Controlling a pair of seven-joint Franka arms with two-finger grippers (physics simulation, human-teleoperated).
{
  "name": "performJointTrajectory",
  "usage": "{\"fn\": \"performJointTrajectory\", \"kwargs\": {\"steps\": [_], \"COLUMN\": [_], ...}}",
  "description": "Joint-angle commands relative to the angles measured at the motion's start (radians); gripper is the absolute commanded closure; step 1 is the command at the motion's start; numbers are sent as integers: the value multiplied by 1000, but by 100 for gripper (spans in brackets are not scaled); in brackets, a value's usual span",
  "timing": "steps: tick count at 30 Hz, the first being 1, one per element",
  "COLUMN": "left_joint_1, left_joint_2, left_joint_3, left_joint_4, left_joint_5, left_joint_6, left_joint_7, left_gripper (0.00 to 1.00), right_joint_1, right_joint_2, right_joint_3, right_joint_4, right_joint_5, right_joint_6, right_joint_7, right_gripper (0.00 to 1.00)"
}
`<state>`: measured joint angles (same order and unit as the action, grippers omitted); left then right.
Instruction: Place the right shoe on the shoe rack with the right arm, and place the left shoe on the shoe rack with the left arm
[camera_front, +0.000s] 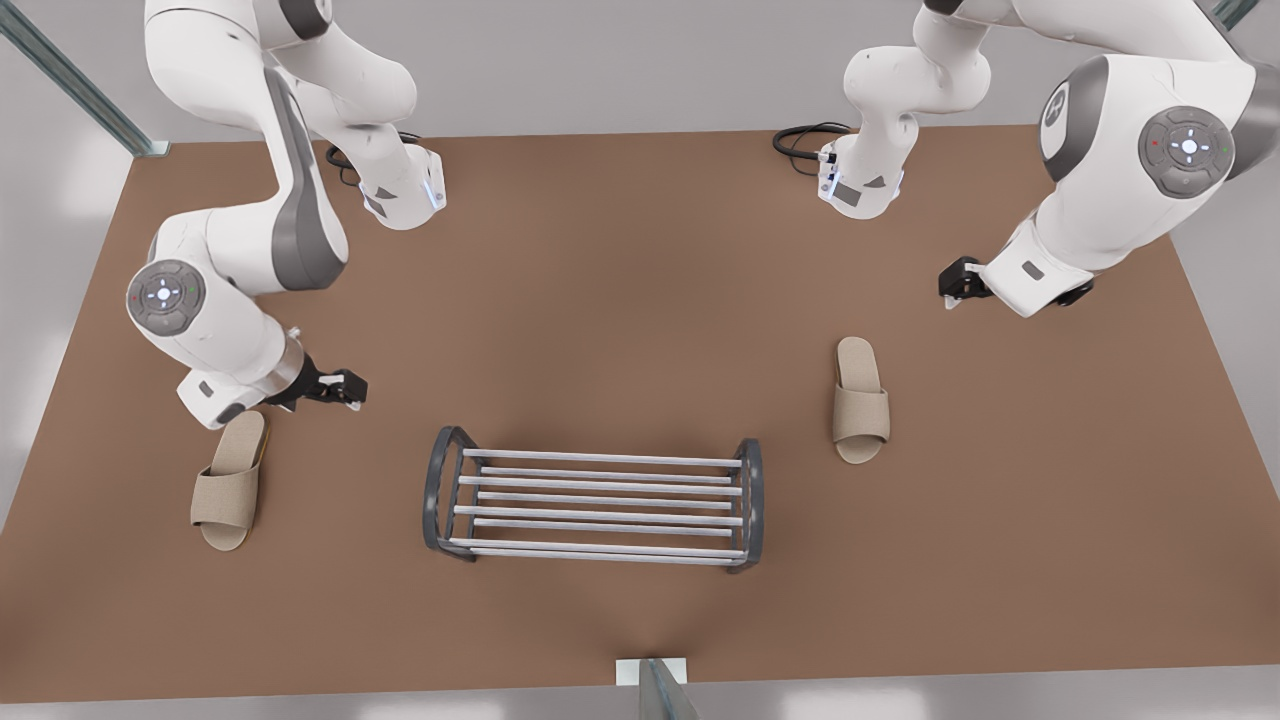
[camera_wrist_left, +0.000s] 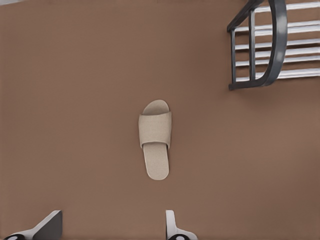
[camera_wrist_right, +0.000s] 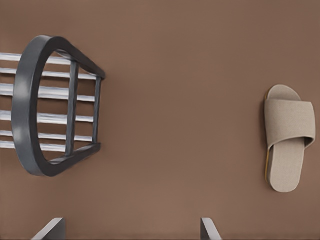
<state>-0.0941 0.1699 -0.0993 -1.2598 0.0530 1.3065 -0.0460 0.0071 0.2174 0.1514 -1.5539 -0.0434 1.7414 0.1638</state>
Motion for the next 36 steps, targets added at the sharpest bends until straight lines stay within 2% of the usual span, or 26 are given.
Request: {"fn": "performJointTrajectory", "kwargs": {"steps": [1, 3, 5, 6, 8, 10, 11, 13, 14, 16, 18, 21, 22, 24, 26, 29, 33, 36], "left_joint_1": [-1, -22, -364, -587, -878, -1018, -1033, -1030, -1030, -1030, -1032, -1033, -1033, -1033, -1033, -1033, -1032, -1030], "left_joint_2": [-1, -3, -12, 22, 155, 172, 172, 106, 76, 79, 42, -6, -23, -38, -43, -55, -47, -23], "left_joint_3": [0, 0, 0, 1, 1, 1, 1, 9, 44, 157, 234, 256, 256, 257, 294, 392, 619, 668], "left_joint_4": [0, 0, 11, 7, 2, -209, -309, -521, -660, -770, -906, -1013, -1079, -1190, -1297, -1383, -1388, -1403], "left_joint_5": [1, -1, 36, 87, 255, 474, 542, 619, 698, 853, 1103, 1291, 1344, 1479, 1637, 1823, 2119, 2188], "left_joint_6": [4, 0, -138, -145, -145, -118, -86, 161, 402, 749, 896, 912, 927, 1037, 1105, 1148, 1237, 1252], "left_joint_7": [-26, -32, -605, -1075, -1612, -1811, -1874, -2058, -2257, -2738, -3060, -3551, -3603, -3668, -3691, -3780, -3824, -3824], "left_gripper": [0, 0, 0, 0, 0, 0, 0, 0, 0, 0, 0, 0, 0, 0, 0, 0, 0, 0], "right_joint_1": [-4, -19, -81, -110, -196, -312, -332, -380, -411, -440, -460, -487, -507, -625, -638, -595, -605, -625], "right_joint_2": [0, 23, 103, 146, 169, 174, 175, 232, 287, 347, 378, 361, 340, 303, 307, 356, 382, 369], "right_joint_3": [0, -3, -3, -3, -3, -3, -3, -3, -3, -3, -3, 7, 22, 138, 157, 158, 158, 158], "right_joint_4": [-2, 6, 8, 23, 20, 15, 17, 17, 17, 15, -1, -109, -167, -268, -269, -216, -203, -261], "right_joint_5": [8, 7, 5, -12, -24, -24, -39, -49, -56, -58, -64, -62, -59, -61, -61, -55, -58, -59], "right_joint_6": [-10, -10, -3, 21, 30, 30, 35, 140, 210, 309, 391, 513, 579, 681, 716, 780, 779, 776], "right_joint_7": [-26, -13, -24, -27, -96, -208, -234, -323, -411, -506, -583, -673, -730, -748, -759, -757, -761, -759], "right_gripper": [0, 0, 0, 0, 0, 0, 0, 0, 0, 0, 0, 0, 0, 0, 0, 0, 0, 0]}}
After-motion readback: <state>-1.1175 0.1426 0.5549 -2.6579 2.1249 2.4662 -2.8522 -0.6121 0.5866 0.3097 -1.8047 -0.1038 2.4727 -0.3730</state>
